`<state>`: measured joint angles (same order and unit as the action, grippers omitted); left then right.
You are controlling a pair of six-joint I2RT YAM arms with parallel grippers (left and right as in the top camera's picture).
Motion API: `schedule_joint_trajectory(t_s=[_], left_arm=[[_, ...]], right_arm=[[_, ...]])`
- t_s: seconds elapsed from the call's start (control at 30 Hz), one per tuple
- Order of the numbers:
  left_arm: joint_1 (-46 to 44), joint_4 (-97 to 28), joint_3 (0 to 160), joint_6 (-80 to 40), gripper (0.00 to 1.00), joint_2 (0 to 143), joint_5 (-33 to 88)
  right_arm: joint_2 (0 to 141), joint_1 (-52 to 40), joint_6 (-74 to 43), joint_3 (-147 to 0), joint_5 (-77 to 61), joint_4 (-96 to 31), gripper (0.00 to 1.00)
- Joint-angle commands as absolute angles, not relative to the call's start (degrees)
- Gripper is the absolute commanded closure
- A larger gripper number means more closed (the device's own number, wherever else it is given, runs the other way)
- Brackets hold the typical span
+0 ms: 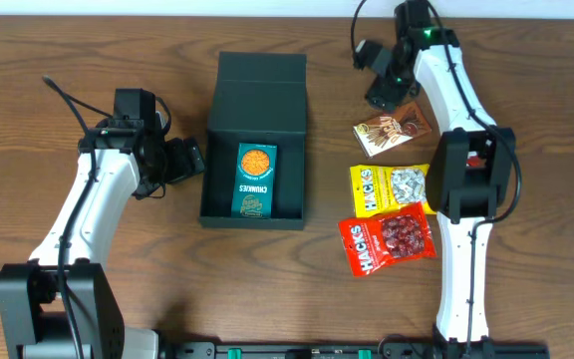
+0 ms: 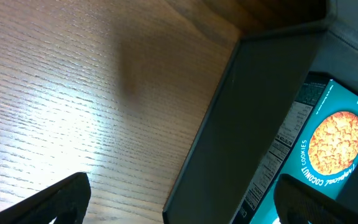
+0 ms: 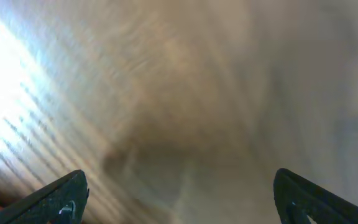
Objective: Pack container
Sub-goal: 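Move the right gripper to the brown Pocky box, then grasp the Pocky box with the right gripper and lift it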
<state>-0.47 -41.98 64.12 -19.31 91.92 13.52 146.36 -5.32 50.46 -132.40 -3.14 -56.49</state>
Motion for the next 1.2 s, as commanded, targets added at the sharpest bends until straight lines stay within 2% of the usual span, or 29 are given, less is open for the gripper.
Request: schedule_joint_trajectory(t_s=[0.0, 0.03, 0.13, 0.23, 0.4, 0.5, 0.67, 0.77, 1.17], left_arm=[[-0.2, -42.1, 65.1, -19.4, 0.05, 91.3, 13.1], [-0.2, -42.1, 65.1, -19.4, 0.05, 91.3, 13.1], [-0.2, -41.9, 65.1, -19.4, 0.05, 91.3, 13.1], [-0.2, -41.5, 65.1, -19.3, 0.05, 91.3, 13.1], [-0.2, -41.5, 65.1, -19.3, 0.05, 91.3, 13.1], [-0.2, -41.6, 65.1, -19.3, 0.05, 91.3, 13.1], [-0.2, -41.4, 65.1, -19.2, 0.05, 91.3, 13.1], [-0.2, -41.3, 65.1, -18.0, 0.04, 91.3, 13.1], [-0.2, -40.8, 65.1, -18.0, 0.05, 91.3, 13.1]], right_arm=[[139.4, -6.0, 36.0, -137.9, -3.8, -57.1, 0.20], [138.1, -6.2, 31.3, -138.8, -5.1, -57.4, 0.01], [133.6, -6.8, 13.6, -139.6, -10.6, -59.1, 0.01], [130.6, -7.7, 1.2, -139.6, -15.6, -64.1, 0.01], [130.0, -9.3, -3.2, -139.6, -25.6, -73.3, 0.01], [130.4, -10.2, -10.4, -139.5, -22.5, -78.1, 0.01], [130.4, -11.0, -33.6, -137.6, -4.2, -86.3, 0.01], [130.4, -10.3, -42.8, -135.7, -2.8, -88.8, 0.01], [130.4, -8.1, -59.8, -118.7, -2.8, -79.0, 0.04]])
